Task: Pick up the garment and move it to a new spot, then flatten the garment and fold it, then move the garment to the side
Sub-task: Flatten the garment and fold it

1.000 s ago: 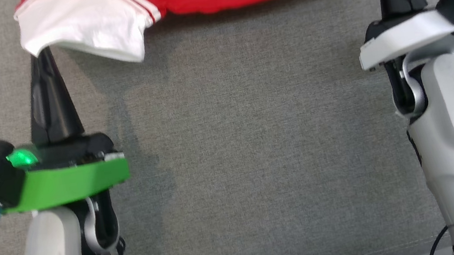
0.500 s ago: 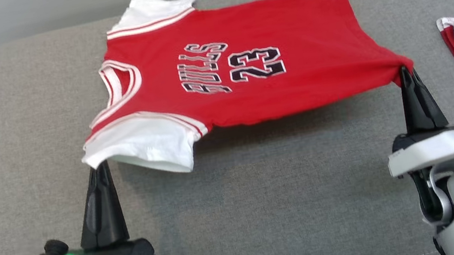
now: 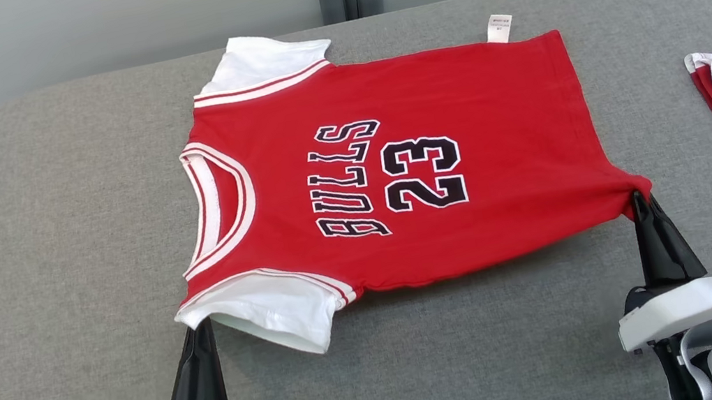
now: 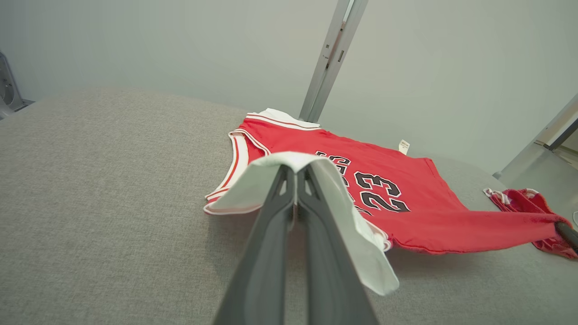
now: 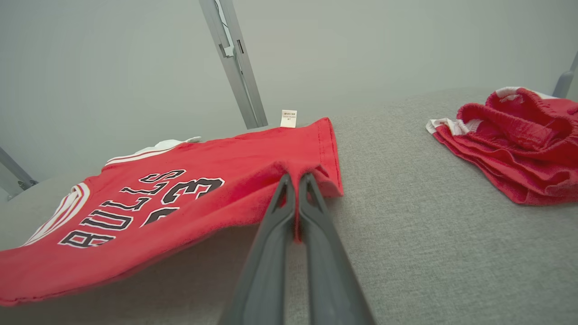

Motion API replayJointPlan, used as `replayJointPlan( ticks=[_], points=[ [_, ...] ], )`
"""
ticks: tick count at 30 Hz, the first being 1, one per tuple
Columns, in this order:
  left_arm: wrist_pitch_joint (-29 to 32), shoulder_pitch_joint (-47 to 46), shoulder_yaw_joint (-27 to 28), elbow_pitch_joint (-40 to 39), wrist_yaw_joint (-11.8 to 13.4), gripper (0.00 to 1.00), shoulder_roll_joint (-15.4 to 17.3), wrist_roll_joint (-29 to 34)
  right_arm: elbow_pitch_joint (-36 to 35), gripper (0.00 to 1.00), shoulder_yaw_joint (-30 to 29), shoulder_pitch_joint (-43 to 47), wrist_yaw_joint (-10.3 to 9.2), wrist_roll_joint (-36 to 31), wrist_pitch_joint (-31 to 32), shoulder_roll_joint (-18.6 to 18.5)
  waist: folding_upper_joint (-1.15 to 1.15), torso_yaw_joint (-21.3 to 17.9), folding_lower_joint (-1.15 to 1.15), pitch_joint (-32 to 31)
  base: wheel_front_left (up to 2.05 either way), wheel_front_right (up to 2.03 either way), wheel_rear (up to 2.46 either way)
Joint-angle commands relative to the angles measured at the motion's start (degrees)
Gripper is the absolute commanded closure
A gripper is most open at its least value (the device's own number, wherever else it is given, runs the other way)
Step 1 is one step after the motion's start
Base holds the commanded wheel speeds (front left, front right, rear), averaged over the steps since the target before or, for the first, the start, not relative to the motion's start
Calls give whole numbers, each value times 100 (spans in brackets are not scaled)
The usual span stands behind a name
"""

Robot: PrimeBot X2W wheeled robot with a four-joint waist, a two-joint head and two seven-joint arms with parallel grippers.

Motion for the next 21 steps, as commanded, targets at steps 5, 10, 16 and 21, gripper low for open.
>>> replayJointPlan(
  ticks=[5, 10, 16, 21],
  points=[
    [-161, -447, 27, 429, -122, 100, -62, -105, 508, 100, 99, -234, -5, -36, -17, -16, 0, -98, 1, 225, 0, 0, 0],
    [-289, -921, 29, 789, -254, 100, -75, -107, 730, 100, 125, -465, -6, 74, -17, -16, 0, -166, 1, 395, 0, 0, 0],
    [-514, -2079, -7, 1715, -472, 100, -160, -18, 938, 100, 31, -824, -6, 172, -17, -15, 0, -185, 1, 648, 0, 0, 0],
    [-727, -3187, -71, 2717, -623, 100, -278, 89, 1128, 100, -12, -1238, -6, 239, -17, -16, 0, -284, 1, 947, 0, 0, 0]
  ],
)
